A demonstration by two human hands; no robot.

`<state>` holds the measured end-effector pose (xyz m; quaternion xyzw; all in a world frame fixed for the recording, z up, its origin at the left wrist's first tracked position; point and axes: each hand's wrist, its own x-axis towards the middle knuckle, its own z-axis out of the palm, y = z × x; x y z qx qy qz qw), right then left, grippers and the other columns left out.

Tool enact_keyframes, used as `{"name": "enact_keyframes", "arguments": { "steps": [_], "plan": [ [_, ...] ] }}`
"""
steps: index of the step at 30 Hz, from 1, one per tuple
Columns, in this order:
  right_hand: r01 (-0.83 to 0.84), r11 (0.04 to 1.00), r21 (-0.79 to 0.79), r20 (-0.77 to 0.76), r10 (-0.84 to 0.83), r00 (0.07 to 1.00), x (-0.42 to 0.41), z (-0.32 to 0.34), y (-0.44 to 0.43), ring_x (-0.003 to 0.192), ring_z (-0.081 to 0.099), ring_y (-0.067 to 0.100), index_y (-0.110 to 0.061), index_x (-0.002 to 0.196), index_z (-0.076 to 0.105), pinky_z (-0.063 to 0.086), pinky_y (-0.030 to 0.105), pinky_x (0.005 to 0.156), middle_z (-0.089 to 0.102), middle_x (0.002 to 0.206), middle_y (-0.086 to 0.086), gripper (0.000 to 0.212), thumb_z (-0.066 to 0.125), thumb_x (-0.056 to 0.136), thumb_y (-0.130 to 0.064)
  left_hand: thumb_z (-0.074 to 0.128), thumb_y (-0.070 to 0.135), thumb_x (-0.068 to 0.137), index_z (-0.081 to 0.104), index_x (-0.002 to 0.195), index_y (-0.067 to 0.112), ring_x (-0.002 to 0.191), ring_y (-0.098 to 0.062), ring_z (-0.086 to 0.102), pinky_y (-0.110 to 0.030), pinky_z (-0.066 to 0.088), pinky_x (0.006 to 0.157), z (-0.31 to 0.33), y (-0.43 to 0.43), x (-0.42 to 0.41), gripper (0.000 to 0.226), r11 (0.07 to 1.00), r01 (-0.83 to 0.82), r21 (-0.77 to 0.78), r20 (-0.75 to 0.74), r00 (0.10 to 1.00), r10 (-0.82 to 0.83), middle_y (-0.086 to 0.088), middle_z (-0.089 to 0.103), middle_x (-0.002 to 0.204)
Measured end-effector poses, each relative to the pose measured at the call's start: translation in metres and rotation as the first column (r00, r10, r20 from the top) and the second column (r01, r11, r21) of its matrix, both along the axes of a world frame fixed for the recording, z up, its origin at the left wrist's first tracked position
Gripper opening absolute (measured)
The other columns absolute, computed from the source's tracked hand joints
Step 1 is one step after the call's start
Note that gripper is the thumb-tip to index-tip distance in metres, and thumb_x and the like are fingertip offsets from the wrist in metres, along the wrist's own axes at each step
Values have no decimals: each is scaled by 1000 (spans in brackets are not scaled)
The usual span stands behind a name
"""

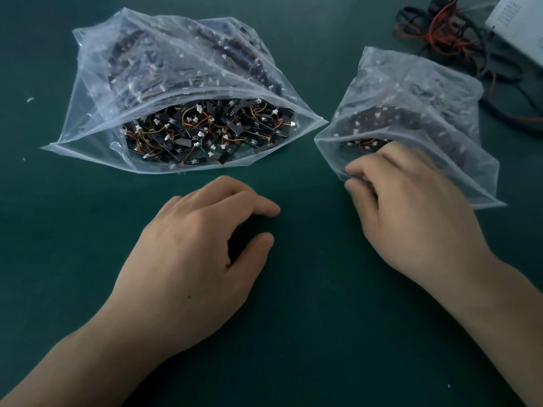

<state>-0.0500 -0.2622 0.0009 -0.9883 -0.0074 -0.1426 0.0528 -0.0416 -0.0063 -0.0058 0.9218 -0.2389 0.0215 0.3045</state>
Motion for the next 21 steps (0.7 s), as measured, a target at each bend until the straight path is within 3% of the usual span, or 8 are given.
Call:
{"name": "enact_keyframes", "arguments": {
  "steps": [2,9,14,18,21],
  "plan": [
    [-32,999,9,-18,33,999,0,-1,2,101,58,26,-14,115,70,51,41,79,59,107,2,32,55,101,-38,60,45,93,68,116,47,89,3,54,-17,38,80,0,0,0,24,1000,2,-2,6,1000,-2,29,58,116],
    [-50,998,22,1,50,999,-4,1,10,86,52,16,-22,96,59,41,32,61,52,94,-8,29,54,99,-50,59,46,93,68,114,48,92,2,54,-16,38,83,-1,1,0,23,1000,-6,2,-1,1000,6,30,57,116],
    [-30,999,26,17,30,999,-8,2,16,76,52,17,-24,87,51,37,31,55,51,83,-8,33,55,96,-55,61,40,93,70,117,42,103,-4,56,-30,46,90,-1,-1,0,25,999,-37,-10,31,999,37,27,59,116],
    [-177,980,93,104,167,980,-15,2,31,81,55,16,-23,94,57,42,32,66,54,88,-8,24,60,100,-46,59,37,92,68,126,36,128,-12,50,-27,25,104,-3,-1,1,36,989,-151,-4,88,985,150,20,56,133],
    [-280,941,188,42,277,960,-18,1,57,71,50,10,-27,89,55,39,31,58,51,79,-13,19,57,98,-44,55,41,90,55,146,32,152,-12,28,-25,9,114,-1,-6,6,57,970,-238,49,76,969,234,9,41,160]
  ]
}}
